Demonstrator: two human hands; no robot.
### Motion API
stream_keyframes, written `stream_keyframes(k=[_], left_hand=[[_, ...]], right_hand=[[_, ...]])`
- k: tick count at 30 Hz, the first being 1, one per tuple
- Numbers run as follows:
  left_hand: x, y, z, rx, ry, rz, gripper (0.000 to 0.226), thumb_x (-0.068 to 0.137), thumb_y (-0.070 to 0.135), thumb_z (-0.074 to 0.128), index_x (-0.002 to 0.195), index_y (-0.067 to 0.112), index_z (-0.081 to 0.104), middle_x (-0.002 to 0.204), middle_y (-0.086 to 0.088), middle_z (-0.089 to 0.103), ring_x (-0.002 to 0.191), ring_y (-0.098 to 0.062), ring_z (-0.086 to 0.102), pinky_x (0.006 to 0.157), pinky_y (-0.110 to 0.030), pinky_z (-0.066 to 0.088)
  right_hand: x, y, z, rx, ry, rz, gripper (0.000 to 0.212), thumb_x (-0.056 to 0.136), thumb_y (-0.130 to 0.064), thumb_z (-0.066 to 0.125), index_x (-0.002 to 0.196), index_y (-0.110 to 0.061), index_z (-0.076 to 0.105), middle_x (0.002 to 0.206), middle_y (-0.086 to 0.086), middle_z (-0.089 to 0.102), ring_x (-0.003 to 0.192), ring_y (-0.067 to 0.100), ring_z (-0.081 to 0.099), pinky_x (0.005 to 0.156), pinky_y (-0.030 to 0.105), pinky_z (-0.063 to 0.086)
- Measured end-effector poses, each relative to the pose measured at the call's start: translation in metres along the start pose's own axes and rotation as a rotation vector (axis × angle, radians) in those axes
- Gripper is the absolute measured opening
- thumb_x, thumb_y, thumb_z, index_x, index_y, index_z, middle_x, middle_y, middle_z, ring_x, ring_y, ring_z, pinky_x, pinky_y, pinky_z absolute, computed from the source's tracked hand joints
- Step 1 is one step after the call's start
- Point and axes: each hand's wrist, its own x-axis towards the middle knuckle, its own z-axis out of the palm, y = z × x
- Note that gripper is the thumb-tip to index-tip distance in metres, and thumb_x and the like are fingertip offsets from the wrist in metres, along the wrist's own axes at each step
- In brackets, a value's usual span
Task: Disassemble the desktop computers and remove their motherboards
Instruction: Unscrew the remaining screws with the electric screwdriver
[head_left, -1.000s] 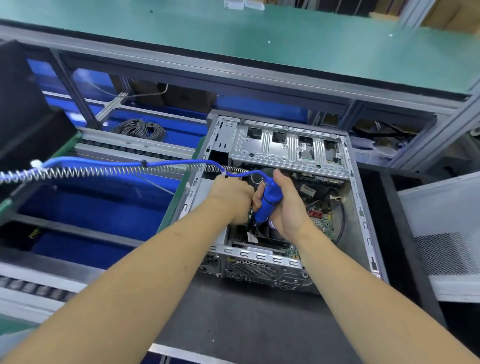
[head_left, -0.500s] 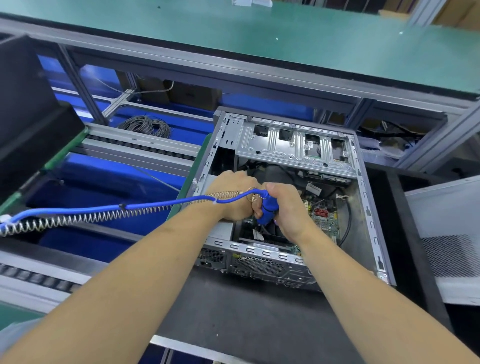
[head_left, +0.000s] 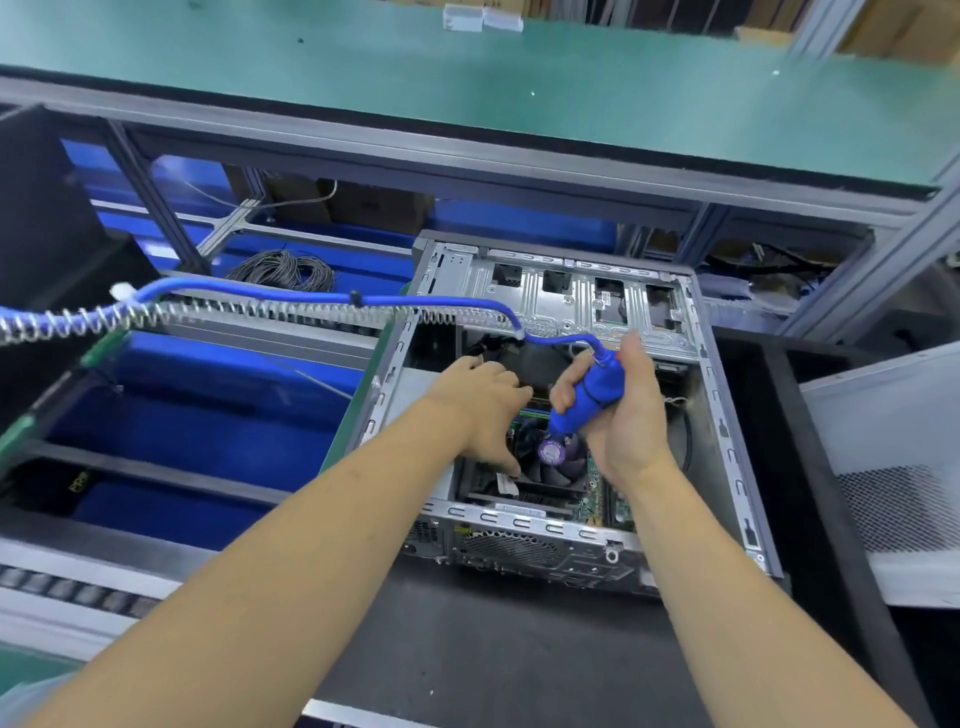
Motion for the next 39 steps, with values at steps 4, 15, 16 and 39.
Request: stream_keyframes(k=[4, 15, 16, 39], left_hand=[[0.004, 0.037, -0.01, -0.008, -0.027, 0.086, 0.134, 0.045, 0.096, 0.056, 0.156, 0.03, 0.02, 0.144, 0.003, 0.046, 0.136, -0.024, 0.04, 0.117, -0.049, 0.025], [0.002, 0.057, -0.013, -0.44, 0.205, -0.1, 0.104, 0.056, 0.059, 0.085, 0.144, 0.021, 0.045, 0.128, -0.001, 0.056, 0.117, -0.027, 0.05, 0.098, -0.041, 0.046], [0.001, 0.057, -0.014, -0.461, 0.259, -0.105, 0.108, 0.058, 0.057, 0.085, 0.149, 0.02, 0.04, 0.132, 0.0, 0.054, 0.12, -0.027, 0.048, 0.1, -0.041, 0.045], [-0.12, 0.048, -0.124, -1.011, 0.318, -0.036, 0.069, 0.047, 0.068, 0.08, 0.106, 0.033, 0.069, 0.099, 0.026, 0.069, 0.091, 0.014, 0.061, 0.089, -0.016, 0.051]], right_hand=[[0.002, -0.026, -0.015, -0.186, 0.092, -0.087, 0.064, 0.071, -0.084, 0.056, 0.055, -0.022, 0.058, 0.052, 0.011, 0.054, 0.052, 0.025, 0.047, 0.061, 0.035, 0.043], [-0.015, -0.024, -0.046, -0.084, 0.235, -0.092, 0.059, 0.079, -0.072, 0.052, 0.056, -0.017, 0.056, 0.051, 0.01, 0.052, 0.05, 0.024, 0.045, 0.056, 0.034, 0.04], [-0.014, -0.026, -0.046, -0.083, 0.256, -0.115, 0.061, 0.079, -0.072, 0.052, 0.056, -0.016, 0.054, 0.05, 0.01, 0.051, 0.049, 0.024, 0.045, 0.055, 0.033, 0.039], [-0.024, -0.138, 0.031, -0.879, 0.146, -0.091, 0.065, 0.083, -0.079, 0.048, 0.086, -0.014, 0.055, 0.066, 0.004, 0.058, 0.043, 0.016, 0.054, 0.039, 0.022, 0.043]])
